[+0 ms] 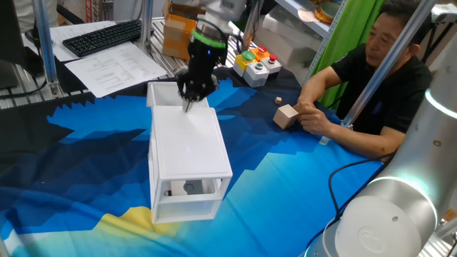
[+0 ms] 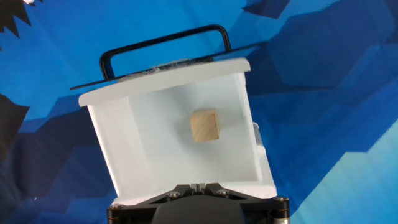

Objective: Put things in the drawer

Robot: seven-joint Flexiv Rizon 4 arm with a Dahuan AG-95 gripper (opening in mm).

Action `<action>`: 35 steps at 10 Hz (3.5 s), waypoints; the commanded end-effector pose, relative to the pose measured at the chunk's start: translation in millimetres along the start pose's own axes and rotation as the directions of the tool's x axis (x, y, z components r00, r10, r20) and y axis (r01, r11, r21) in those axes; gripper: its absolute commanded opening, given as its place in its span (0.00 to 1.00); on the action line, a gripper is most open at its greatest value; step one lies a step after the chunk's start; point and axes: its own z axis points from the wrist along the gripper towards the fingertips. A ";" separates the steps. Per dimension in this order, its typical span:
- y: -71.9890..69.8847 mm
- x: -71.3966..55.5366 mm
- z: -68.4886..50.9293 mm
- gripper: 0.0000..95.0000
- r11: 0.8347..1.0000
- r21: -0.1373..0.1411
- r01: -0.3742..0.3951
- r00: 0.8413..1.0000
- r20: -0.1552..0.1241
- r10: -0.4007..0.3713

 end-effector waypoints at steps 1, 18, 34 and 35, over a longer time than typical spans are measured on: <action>0.7 2.2 3.1 0.00 1.000 0.000 -0.030 0.999 -0.014 0.030; -15.6 -1.6 -16.9 0.00 0.996 -0.031 -0.083 0.996 -0.034 0.082; -15.6 -1.6 -16.9 0.00 0.996 0.085 -0.010 0.993 0.117 0.000; -15.6 -1.6 -16.9 0.00 0.995 0.100 0.013 0.995 0.096 -0.022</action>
